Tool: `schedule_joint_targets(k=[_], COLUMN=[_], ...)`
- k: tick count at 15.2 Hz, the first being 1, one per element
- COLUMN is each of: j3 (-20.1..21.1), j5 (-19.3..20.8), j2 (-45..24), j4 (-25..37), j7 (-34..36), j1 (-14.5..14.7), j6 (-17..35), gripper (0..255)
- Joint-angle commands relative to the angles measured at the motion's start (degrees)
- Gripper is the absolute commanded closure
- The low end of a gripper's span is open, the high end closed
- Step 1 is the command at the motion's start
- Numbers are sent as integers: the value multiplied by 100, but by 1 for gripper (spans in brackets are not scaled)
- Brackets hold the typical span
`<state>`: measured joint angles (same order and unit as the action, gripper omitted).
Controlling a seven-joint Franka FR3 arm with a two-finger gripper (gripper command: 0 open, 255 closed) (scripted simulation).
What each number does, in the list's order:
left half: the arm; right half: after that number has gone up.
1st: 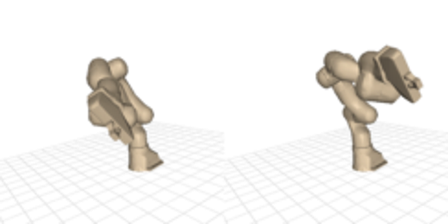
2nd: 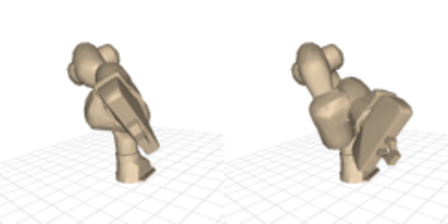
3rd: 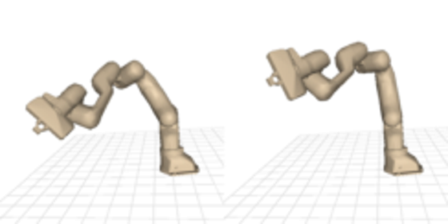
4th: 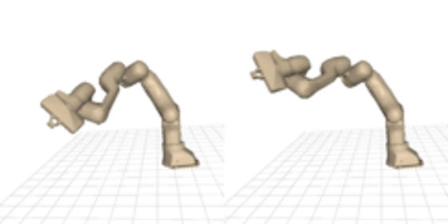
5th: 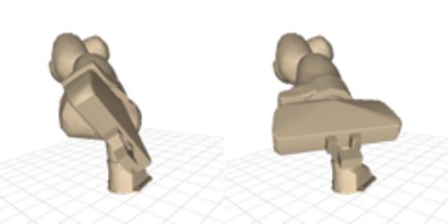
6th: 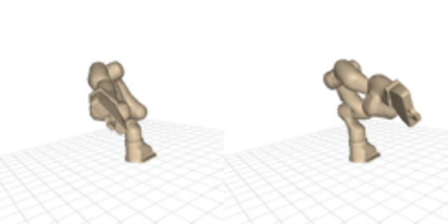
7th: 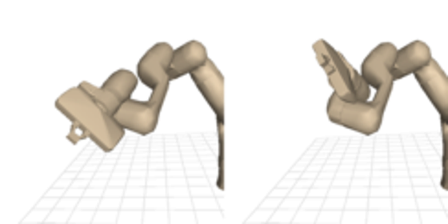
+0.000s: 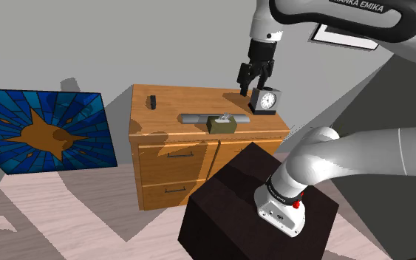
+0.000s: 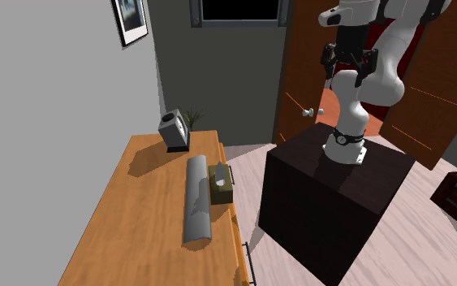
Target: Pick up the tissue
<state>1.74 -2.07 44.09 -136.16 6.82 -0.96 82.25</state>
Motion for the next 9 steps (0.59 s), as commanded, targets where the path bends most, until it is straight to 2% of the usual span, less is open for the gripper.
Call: schedule_joint_targets(k=[1, 9], j3=[0, -265], j5=[0, -41], j2=[0, -414], j4=[0, -1055], j7=[0, 422], j1=[0, -460], j6=[0, 2055], gripper=[0, 0])
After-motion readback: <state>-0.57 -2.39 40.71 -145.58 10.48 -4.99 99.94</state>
